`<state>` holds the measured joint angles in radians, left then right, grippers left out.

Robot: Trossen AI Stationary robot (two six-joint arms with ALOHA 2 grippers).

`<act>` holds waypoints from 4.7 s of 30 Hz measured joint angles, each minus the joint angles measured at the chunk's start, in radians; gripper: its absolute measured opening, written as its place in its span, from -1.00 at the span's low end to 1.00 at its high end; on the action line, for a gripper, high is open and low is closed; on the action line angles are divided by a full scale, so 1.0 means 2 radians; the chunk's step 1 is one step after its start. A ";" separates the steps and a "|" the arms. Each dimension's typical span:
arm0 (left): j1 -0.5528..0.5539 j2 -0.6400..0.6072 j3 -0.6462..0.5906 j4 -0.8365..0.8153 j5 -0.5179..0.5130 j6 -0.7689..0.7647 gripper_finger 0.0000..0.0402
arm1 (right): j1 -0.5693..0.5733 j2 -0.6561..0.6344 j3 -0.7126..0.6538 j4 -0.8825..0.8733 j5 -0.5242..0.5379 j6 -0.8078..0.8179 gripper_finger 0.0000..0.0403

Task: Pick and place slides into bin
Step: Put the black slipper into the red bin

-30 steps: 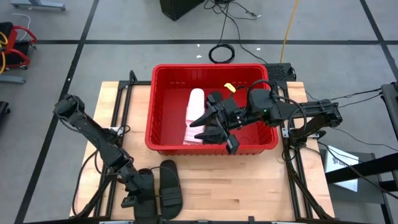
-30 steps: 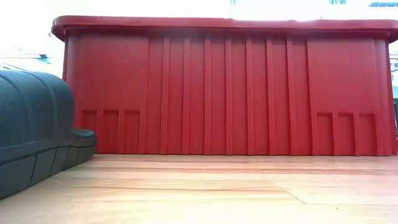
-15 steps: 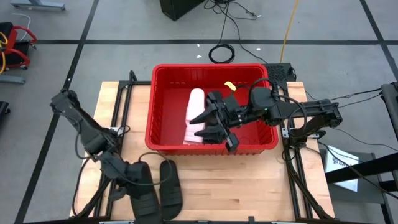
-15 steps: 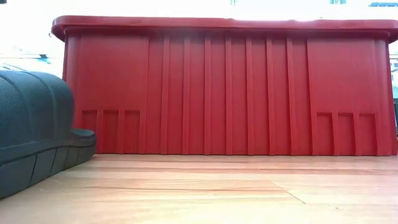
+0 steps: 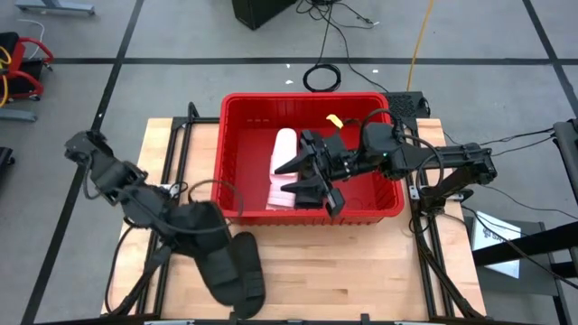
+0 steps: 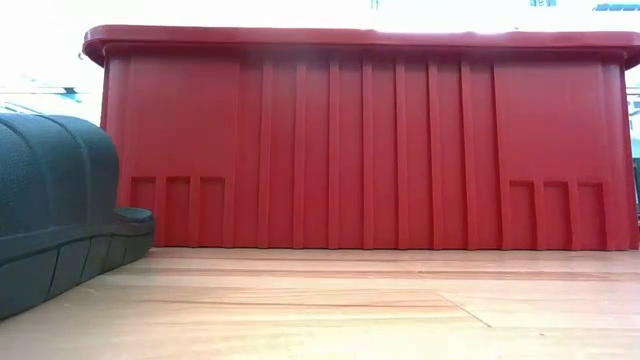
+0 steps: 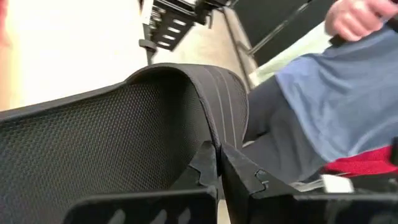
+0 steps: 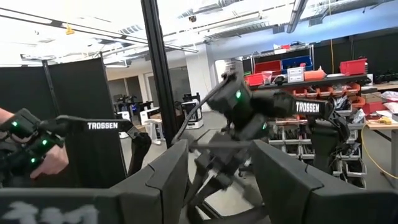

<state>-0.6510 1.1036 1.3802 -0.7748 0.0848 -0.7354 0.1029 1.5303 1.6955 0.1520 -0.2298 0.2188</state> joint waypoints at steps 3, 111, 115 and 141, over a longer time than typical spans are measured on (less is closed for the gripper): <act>0.025 0.009 0.049 -0.071 0.003 0.032 -1.00 | -0.002 0.000 0.000 0.000 0.000 -0.002 -0.17; 0.527 0.233 -0.141 -0.133 0.243 0.628 -0.77 | -0.022 0.000 0.000 0.024 0.118 0.002 -0.17; 0.527 0.233 -0.142 -0.134 0.220 0.622 -0.56 | -0.022 0.000 0.000 0.024 0.118 0.002 -0.17; 0.527 0.233 -0.026 -0.136 0.056 0.585 -0.12 | -0.022 0.000 0.000 0.023 0.118 0.002 -0.17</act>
<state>0.4027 1.5696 1.3287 -1.0458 0.1970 0.4339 0.0589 1.5303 1.6955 0.1974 0.0055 0.2234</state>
